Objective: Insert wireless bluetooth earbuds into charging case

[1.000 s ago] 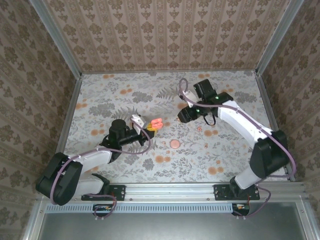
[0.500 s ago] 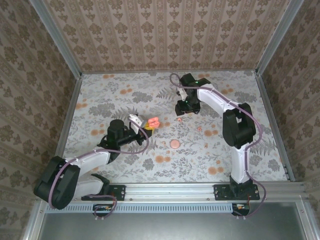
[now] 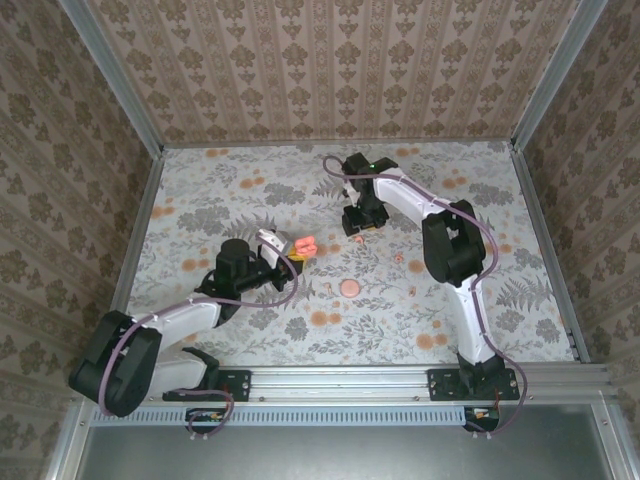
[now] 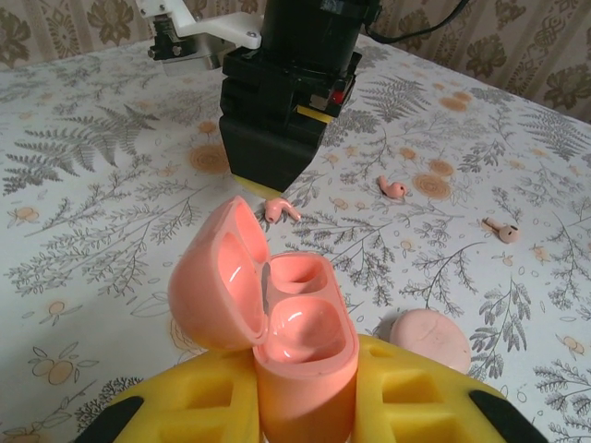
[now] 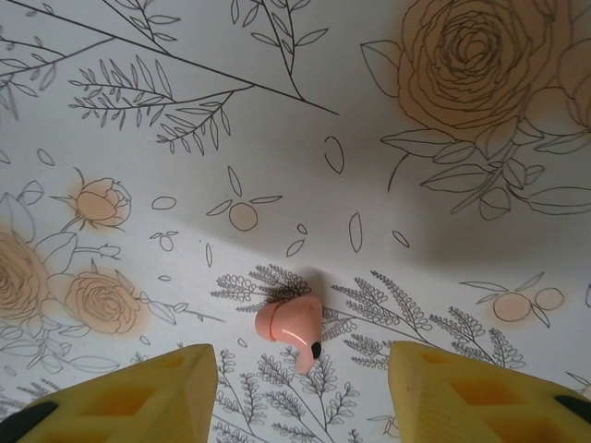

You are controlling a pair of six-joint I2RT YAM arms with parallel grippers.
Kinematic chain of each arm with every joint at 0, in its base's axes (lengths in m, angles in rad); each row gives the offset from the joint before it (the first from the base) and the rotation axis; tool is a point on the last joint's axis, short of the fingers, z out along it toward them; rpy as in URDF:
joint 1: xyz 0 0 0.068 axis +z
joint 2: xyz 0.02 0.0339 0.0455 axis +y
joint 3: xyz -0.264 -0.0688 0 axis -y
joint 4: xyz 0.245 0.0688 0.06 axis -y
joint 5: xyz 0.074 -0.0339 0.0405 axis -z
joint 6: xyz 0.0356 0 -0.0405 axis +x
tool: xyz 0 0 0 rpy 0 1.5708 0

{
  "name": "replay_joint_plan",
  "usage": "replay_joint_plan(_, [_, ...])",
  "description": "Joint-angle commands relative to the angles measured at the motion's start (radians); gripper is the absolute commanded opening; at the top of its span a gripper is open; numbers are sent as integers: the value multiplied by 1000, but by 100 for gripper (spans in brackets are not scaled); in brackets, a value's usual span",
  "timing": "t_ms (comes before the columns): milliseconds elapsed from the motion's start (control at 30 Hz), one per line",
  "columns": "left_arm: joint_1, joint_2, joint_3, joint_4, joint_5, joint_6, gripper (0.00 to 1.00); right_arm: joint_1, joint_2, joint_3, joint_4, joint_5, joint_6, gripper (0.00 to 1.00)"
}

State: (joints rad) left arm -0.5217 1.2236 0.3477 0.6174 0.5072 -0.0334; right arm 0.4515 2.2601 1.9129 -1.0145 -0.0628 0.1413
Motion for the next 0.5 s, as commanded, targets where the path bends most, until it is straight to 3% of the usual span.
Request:
replay_joint_plan(0, [9, 17, 29, 14, 1, -6, 21, 10, 30, 36, -52, 37, -1, 52])
replay_joint_plan(467, [11, -13, 19, -2, -12, -2, 21, 26, 64, 32, -45, 28, -4, 47])
